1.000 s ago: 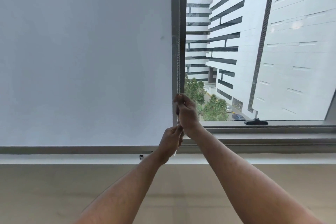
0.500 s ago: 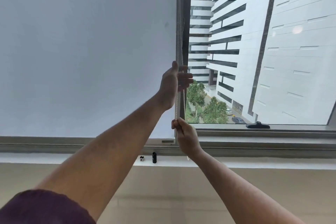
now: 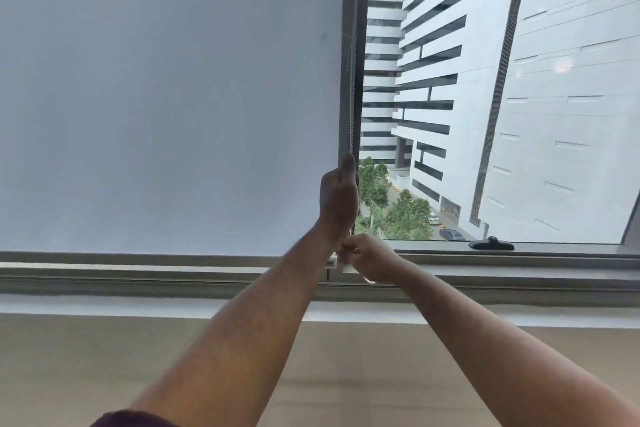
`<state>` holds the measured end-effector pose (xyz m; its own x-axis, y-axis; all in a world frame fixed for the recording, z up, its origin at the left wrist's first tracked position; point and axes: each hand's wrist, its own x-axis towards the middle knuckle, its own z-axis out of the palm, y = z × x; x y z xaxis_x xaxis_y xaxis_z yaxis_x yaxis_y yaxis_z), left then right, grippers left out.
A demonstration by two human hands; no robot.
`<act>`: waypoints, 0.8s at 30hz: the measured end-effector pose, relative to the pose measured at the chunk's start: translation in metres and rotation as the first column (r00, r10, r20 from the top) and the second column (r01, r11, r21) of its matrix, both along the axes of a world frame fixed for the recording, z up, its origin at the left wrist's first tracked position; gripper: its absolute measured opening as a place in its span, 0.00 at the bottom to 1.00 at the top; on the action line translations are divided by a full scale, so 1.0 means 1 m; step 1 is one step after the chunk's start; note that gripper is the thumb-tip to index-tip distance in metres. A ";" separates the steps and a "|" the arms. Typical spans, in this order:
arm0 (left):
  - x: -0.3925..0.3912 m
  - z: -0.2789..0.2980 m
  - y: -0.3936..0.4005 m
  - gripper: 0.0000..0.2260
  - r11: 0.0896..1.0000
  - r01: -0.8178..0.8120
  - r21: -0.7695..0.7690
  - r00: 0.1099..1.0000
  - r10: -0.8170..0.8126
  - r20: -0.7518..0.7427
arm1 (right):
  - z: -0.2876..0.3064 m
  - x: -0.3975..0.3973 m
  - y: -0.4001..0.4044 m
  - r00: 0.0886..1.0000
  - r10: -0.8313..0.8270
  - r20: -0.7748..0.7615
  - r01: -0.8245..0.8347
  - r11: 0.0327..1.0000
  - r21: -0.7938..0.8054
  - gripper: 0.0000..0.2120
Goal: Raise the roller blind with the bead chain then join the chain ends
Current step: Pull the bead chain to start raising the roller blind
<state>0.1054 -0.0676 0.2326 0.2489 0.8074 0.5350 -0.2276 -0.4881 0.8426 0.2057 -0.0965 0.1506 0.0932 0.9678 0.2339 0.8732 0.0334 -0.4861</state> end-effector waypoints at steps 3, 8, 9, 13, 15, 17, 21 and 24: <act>0.000 -0.015 -0.001 0.27 0.999 0.005 -0.051 1.000 -0.006 -0.003 | 0.016 0.006 0.001 1.000 -0.009 -0.020 0.008 0.999 -0.032 0.10; -0.002 -0.023 -0.003 0.27 0.998 0.017 -0.061 0.999 -0.014 0.039 | 0.065 0.008 0.006 0.964 -0.070 -0.258 0.123 0.973 0.196 0.11; -0.002 -0.024 -0.002 0.27 0.999 0.012 -0.047 0.999 -0.010 0.034 | 0.077 0.007 0.006 0.923 -0.065 -0.379 0.167 0.955 0.243 0.13; 0.001 -0.032 0.000 0.26 0.999 -0.001 -0.043 1.000 0.002 0.013 | 0.129 -0.013 -0.004 0.539 0.190 -0.820 0.186 0.923 0.336 0.11; 0.003 -0.033 -0.002 0.25 0.998 -0.002 -0.063 1.000 0.002 0.000 | 0.154 -0.026 -0.010 0.377 0.307 -0.874 0.133 0.916 0.379 0.15; 0.004 -0.032 -0.008 0.25 0.998 0.019 -0.067 1.000 -0.020 -0.009 | 0.170 -0.036 -0.010 0.340 0.371 -0.864 0.129 0.892 0.434 0.15; 0.001 -0.032 -0.013 0.25 0.995 0.076 -0.069 0.997 -0.078 -0.026 | 0.168 -0.049 -0.002 0.525 0.363 -0.769 0.223 0.814 0.537 0.15; -0.011 -0.042 -0.004 0.24 0.998 0.053 -0.045 0.993 -0.057 -0.101 | 0.150 -0.052 0.000 0.581 0.370 -0.726 0.222 0.785 0.578 0.16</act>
